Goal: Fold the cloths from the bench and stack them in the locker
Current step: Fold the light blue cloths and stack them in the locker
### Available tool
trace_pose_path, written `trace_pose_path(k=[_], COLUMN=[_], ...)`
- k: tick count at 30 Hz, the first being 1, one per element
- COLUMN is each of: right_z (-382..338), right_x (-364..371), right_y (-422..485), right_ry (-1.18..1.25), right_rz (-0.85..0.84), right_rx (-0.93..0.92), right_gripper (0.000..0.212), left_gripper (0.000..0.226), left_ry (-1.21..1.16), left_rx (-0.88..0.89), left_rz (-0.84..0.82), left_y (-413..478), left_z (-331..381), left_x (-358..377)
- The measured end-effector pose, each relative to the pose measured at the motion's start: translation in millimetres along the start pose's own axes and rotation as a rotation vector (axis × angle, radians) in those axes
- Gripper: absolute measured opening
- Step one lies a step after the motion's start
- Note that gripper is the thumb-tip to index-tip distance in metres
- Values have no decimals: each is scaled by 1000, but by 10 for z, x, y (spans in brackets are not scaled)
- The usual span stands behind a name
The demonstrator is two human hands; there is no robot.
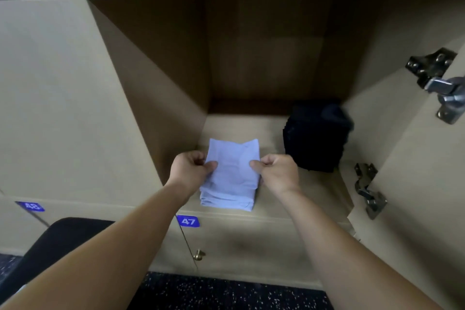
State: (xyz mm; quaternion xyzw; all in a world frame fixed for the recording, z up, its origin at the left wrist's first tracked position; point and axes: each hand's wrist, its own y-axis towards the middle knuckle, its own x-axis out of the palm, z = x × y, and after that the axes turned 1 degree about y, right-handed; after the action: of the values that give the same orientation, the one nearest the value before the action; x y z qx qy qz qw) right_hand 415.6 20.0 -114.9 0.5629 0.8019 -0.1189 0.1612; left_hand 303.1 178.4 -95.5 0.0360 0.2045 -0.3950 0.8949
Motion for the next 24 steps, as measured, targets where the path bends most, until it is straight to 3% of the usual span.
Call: trace_pose_path(k=[5,10,24], right_z=[102,213,383], right_x=[99,201,288], right_y=[49,65,5], right_ry=[-2,-13,43], right_rz=[-13,-17,66], right_rx=[30,54,68], right_gripper=[20,20,27], left_gripper=[3,16,15], left_ry=[-14,-9,22], left_rx=[-22,-2,21], left_rz=[-11,-17,-9], left_y=[56,99,117], left_z=[-87,-207,-359], left_x=[61,95,178])
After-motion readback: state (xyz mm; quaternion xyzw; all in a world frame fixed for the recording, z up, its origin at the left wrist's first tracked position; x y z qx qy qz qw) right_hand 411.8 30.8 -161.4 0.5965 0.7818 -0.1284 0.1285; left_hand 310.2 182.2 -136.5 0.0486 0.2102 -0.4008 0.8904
